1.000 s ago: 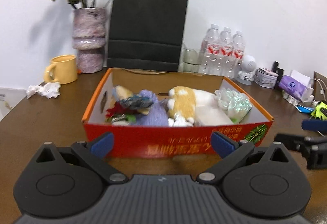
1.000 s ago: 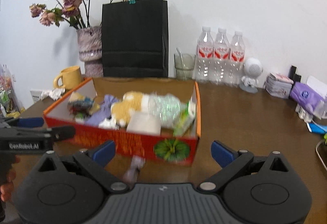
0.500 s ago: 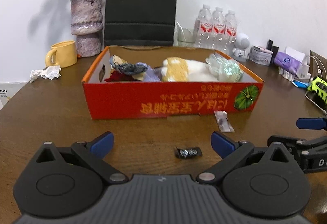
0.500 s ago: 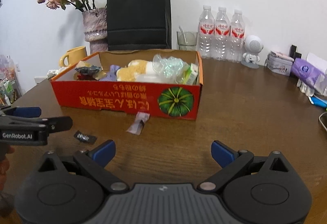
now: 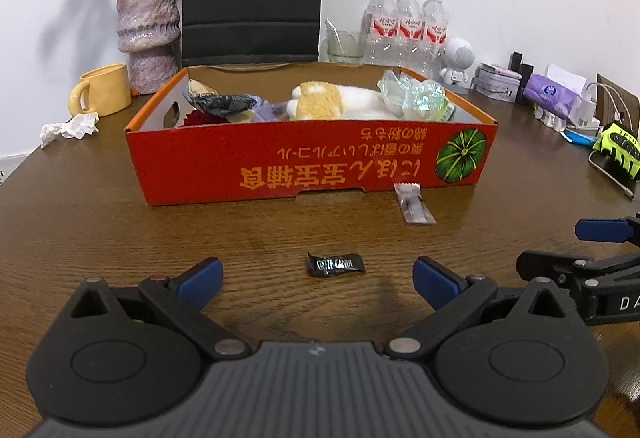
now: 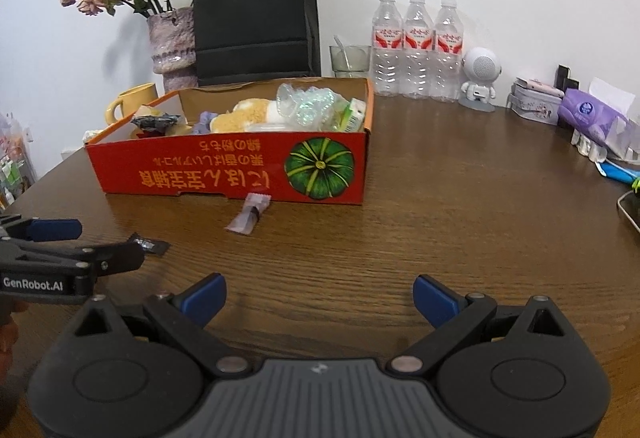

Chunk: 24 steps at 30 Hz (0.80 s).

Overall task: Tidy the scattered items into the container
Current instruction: 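Grasp the black candy with the left gripper while the right grasps a clear packet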

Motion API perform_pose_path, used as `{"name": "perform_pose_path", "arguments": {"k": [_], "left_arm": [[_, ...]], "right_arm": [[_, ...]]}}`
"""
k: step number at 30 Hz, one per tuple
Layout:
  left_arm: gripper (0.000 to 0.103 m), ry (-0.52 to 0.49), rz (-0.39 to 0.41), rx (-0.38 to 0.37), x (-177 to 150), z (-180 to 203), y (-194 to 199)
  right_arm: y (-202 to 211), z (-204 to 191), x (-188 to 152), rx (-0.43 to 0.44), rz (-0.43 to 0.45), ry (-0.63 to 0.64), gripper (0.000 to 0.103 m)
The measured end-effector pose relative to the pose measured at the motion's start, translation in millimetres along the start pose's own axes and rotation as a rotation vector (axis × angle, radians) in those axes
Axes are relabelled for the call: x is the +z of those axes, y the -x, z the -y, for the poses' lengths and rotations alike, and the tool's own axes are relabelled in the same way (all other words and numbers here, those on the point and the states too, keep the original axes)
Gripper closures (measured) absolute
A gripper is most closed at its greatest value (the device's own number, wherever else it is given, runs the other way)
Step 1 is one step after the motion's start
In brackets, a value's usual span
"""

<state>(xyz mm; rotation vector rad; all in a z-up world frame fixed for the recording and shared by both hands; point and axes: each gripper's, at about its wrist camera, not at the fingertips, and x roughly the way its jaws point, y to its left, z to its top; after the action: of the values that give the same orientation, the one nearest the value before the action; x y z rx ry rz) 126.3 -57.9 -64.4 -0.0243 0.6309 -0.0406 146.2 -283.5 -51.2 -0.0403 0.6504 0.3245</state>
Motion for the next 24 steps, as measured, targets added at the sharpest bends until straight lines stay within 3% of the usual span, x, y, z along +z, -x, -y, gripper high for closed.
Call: {"name": "perform_pose_path", "arguments": {"k": [10,12,13,14,15,17,18,24], "left_arm": [[0.000,-0.035,-0.012,0.023,3,8,-13],[0.004,-0.036,-0.017,0.037,5,9,-19],[0.016,-0.034,-0.025,0.037,6,9,-21],[0.035,-0.032,-0.037,0.043,6,9,-24],[0.038,-0.028,-0.041,0.045,5,8,-27],[0.068,-0.041,-0.023,0.040,4,8,-25],[0.074,-0.046,-0.021,0.033,4,8,-24],[0.078,-0.059,-0.007,0.007,2,3,-21]], "right_arm": [[-9,2,-3,-0.001,-0.023,0.000,0.003],[-12,1,-3,-0.002,-0.029,0.003,0.003],[-13,0,-2,-0.003,-0.034,0.003,0.003],[-14,1,-2,-0.004,-0.037,0.003,0.003],[-16,0,-2,-0.006,-0.039,0.004,0.003],[-19,-1,-1,-0.009,-0.045,0.008,0.003],[-20,-2,0,-0.009,-0.047,0.010,0.003],[-32,-13,8,-0.001,-0.059,0.041,0.003]]}}
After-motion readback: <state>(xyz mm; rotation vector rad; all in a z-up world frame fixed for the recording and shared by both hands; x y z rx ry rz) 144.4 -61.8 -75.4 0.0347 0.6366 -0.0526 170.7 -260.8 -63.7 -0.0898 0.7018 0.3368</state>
